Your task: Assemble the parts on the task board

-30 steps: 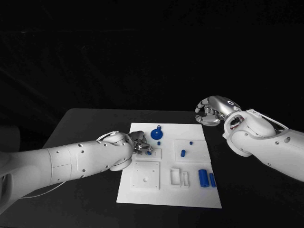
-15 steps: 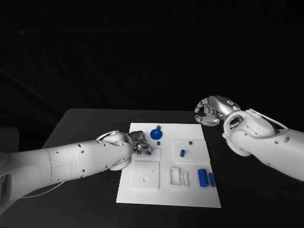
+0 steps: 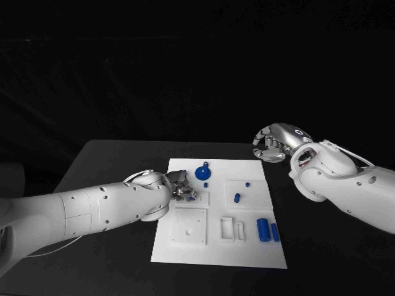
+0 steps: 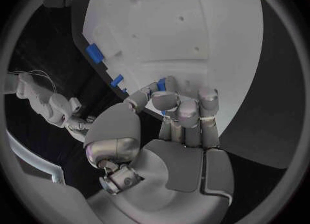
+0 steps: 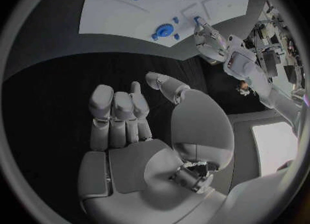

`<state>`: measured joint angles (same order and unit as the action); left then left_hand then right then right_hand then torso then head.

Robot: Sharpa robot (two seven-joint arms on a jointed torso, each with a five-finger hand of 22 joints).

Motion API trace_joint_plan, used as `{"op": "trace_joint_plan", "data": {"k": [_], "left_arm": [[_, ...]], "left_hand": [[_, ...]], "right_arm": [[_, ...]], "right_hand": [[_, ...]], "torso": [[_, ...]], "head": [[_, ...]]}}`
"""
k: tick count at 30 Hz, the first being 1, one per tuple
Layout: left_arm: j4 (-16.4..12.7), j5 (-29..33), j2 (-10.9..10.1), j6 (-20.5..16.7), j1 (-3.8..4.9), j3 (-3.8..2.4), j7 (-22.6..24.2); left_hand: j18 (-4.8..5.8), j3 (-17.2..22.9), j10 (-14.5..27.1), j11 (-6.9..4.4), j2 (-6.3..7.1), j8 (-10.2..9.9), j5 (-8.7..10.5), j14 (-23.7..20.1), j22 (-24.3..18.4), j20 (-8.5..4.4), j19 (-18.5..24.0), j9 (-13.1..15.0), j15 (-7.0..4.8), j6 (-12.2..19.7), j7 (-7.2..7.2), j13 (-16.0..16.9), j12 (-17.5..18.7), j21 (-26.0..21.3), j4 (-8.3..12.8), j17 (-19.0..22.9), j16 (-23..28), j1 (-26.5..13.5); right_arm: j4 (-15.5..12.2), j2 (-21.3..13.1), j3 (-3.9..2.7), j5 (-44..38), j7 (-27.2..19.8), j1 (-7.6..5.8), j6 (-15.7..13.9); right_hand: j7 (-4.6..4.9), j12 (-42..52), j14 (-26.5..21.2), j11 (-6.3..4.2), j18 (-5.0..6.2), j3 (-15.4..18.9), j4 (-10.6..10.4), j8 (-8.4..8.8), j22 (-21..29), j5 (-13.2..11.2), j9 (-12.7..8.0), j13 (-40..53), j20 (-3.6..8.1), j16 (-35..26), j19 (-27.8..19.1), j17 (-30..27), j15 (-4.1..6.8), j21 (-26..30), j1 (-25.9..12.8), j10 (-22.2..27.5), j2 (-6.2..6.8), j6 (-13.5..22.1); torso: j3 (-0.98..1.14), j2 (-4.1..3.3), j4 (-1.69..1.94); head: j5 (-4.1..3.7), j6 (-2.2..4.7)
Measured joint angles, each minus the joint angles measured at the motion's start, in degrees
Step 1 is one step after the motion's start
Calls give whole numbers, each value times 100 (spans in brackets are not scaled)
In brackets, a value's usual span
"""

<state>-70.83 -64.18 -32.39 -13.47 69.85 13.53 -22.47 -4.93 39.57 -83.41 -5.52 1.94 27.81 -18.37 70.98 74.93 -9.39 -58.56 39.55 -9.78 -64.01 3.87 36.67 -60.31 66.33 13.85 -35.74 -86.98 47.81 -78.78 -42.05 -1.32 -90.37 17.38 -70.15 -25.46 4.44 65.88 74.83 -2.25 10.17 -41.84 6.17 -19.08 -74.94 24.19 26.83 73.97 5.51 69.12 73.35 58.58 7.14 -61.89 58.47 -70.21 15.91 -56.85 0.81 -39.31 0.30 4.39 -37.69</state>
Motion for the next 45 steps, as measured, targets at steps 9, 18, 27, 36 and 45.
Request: {"op": "trace_joint_plan", "data": {"k": [9,18,27,36,45], "left_arm": [[5,1,5,22,1,0,1],[63,55,37,18,-8,6,6],[150,120,39,-40,-38,28,-8],[172,179,39,-87,-38,30,-43],[128,263,-91,-178,-40,28,-43]], "left_hand": [[1,-4,0,0,0,1,-29,5,0,0,0,2,-5,-20,2,-11,0,0,4,15,0,0],[2,-29,0,0,-1,1,403,27,-1,0,0,-11,-27,-233,-89,-57,-26,0,-103,70,0,0],[-179,-6,302,-182,781,-80,1545,-57,-2,-3,1,-65,-334,-698,-506,-192,69,-31,-1045,154,58,-345],[-178,148,380,-132,1411,-189,1532,-143,-2,36,83,-97,-287,-548,-451,-302,219,-94,-1647,240,185,-314],[-177,-466,417,-94,1452,-258,1532,-181,-2,69,197,-59,-249,-471,-422,-328,285,-118,-1630,277,219,-335]], "right_arm": [[3,2,0,0,-3,0,2],[7,6,0,4,-4,0,6],[12,2,1,10,-7,0,11],[10,-4,1,14,-7,0,13],[8,-28,1,17,-13,0,10]], "right_hand": [[1,0,0,0,0,0,0,0,0,23,0,0,0,0,0,5,0,0,0,0,0,1],[7,0,0,0,0,0,0,0,0,23,-1,-7,-1,0,-1,5,0,0,0,0,0,7],[7,-22,0,0,0,0,0,0,1,22,-2,-7,2,0,3,4,0,0,0,0,0,7],[7,-22,0,0,0,0,0,0,1,22,-2,-14,23,0,1,4,0,0,0,0,0,7],[7,-22,0,0,0,0,0,0,2,22,-3,-14,22,0,1,3,0,0,0,0,0,8]], "torso": [[1,0,1],[8,0,-3],[10,0,-7],[10,-1,-9],[6,1,-7]], "head": [[4,1],[10,13],[10,27],[4,41],[-7,51]]}}
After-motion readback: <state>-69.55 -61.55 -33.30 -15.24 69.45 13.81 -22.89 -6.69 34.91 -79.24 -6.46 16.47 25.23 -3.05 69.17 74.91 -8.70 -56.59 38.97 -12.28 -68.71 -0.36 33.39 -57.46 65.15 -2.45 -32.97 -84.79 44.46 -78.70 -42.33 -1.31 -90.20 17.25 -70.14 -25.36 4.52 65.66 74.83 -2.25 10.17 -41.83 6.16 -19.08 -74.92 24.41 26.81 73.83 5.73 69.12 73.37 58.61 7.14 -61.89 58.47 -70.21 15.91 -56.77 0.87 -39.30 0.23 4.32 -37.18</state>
